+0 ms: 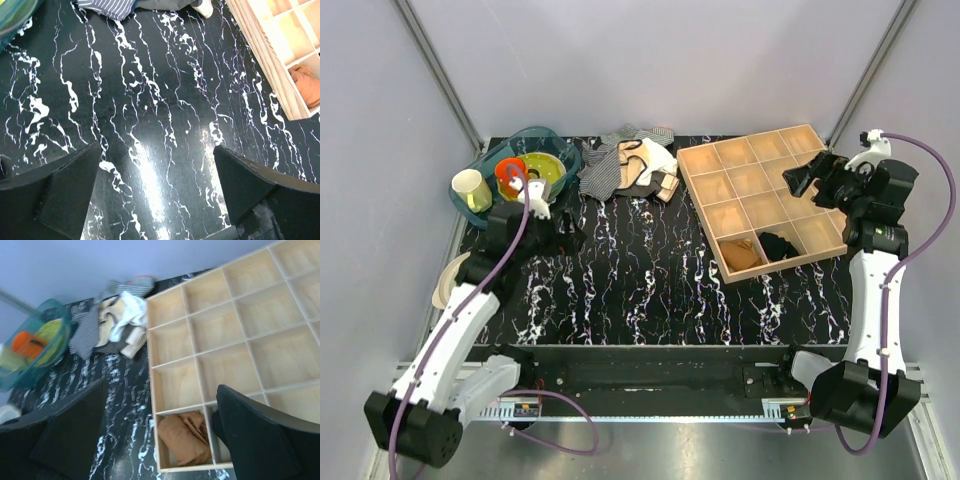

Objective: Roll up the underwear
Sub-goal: Pick up the underwear from the corner of the board.

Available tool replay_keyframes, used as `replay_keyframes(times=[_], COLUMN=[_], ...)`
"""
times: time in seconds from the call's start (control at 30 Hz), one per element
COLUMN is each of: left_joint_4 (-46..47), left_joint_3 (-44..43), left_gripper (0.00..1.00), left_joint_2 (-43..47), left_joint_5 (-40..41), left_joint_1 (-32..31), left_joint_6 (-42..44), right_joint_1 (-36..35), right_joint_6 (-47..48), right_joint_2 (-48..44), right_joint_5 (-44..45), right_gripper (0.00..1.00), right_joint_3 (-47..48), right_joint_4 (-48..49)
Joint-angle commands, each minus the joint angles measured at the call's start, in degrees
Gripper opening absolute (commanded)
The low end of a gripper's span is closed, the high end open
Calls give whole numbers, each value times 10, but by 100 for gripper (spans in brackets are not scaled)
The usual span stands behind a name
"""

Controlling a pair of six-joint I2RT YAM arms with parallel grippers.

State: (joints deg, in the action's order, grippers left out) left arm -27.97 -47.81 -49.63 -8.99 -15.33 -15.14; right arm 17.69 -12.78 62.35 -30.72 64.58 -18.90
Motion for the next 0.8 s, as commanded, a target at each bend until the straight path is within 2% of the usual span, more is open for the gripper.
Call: replay_keyframes(times=[0.0,0.03,0.07,0.1,0.13,0.17,0.2,0.23,0.27,0.33,0.37,0.43,0.5,0.6,0.77], left_joint_4=[71,76,76,74,69,64,57,42,30,-13,-28,-65,-108,-151,-161], left_joint_3=[-70,-101,-123,-144,-191,-216,-240,-271,-329,-399,-464,-520,-611,-728,-827], left_gripper=[99,99,99,99,99,97,97,96,95,89,87,80,74,69,68], left_joint_2=[-96,-121,-154,-210,-245,-277,-306,-375,-407,-509,-545,-631,-682,-779,-866], left_joint_5=[11,9,7,6,4,3,7,6,7,15,20,47,80,116,129], left_joint_1=[4,6,6,7,7,7,7,7,7,7,7,7,8,8,7], left_joint_6=[13,13,12,14,15,19,24,29,36,55,62,77,93,117,145], right_joint_1=[1,0,-5,-17,-45,-62,-78,-103,-107,-107,-107,-107,-107,-107,-107], right_joint_6=[-2,9,15,23,46,125,175,208,234,242,257,268,282,291,303], right_joint_2=[22,39,48,55,69,76,83,95,99,102,103,104,106,107,124], right_joint_5=[-198,-267,-330,-374,-369,-363,-320,-300,-287,-273,-272,-265,-262,-265,-268], right_gripper=[100,100,100,100,100,100,100,100,100,100,100,99,100,100,100], right_joint_3=[-5,-15,-31,-55,-54,-48,-23,-13,-9,-11,-12,-14,-12,-10,-4], right_joint_4=[67,86,149,166,155,80,34,-2,-30,-39,-44,-59,-68,-75,-93])
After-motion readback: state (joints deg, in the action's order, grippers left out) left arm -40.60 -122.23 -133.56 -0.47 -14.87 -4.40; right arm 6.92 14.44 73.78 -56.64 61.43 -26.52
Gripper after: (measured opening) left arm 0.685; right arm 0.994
